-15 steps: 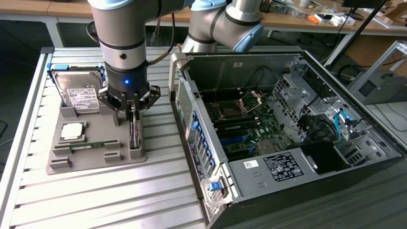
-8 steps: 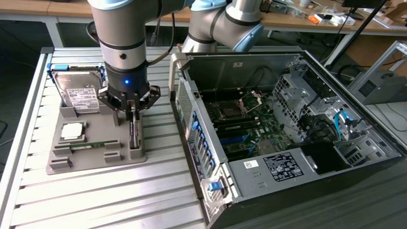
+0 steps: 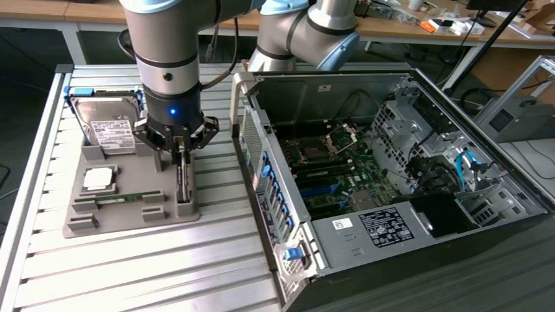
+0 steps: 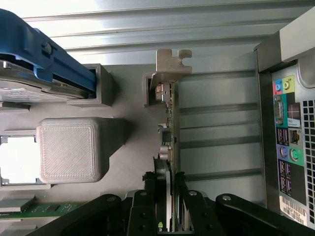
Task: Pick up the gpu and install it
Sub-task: 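Pick up the gpu and move the gpu toward the slot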
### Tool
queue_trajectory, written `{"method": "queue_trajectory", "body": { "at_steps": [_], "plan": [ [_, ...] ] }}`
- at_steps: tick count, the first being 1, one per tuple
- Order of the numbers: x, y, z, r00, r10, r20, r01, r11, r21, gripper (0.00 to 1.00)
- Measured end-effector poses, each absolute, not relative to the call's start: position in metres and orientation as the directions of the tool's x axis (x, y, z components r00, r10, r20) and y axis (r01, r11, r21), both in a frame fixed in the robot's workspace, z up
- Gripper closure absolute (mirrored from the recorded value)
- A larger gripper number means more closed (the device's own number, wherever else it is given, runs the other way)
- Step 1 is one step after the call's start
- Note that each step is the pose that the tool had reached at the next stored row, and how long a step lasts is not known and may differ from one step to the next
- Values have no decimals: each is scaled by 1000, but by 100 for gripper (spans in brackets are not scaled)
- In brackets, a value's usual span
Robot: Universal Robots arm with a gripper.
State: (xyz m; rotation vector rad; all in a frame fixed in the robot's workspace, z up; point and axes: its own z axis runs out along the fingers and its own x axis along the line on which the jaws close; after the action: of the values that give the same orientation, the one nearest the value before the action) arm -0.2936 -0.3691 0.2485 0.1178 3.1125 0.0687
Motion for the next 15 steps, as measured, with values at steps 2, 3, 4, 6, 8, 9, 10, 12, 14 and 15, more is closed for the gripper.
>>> {"method": "queue_trajectory", "body": {
  "at_steps": [2, 3, 4, 6, 8, 9, 10, 12, 14, 15],
  "plan": [
    [-294, -369, 250, -997, 76, -24, 75, 996, 45, 73],
    [-294, -369, 251, -997, 76, -24, 75, 996, 45, 73],
    [-294, -369, 252, -997, 76, -24, 75, 996, 45, 73],
    [-294, -369, 257, -997, 76, -24, 75, 996, 45, 73],
    [-294, -369, 260, -997, 76, -24, 75, 996, 45, 73],
    [-294, -369, 262, -997, 76, -24, 75, 996, 45, 73],
    [-294, -369, 265, -997, 76, -24, 75, 996, 45, 73],
    [-294, -369, 268, -997, 76, -24, 75, 996, 45, 73],
    [-294, -369, 271, -997, 76, -24, 75, 996, 45, 73],
    [-294, -369, 272, -997, 76, -24, 75, 996, 46, 73]
  ]
}}
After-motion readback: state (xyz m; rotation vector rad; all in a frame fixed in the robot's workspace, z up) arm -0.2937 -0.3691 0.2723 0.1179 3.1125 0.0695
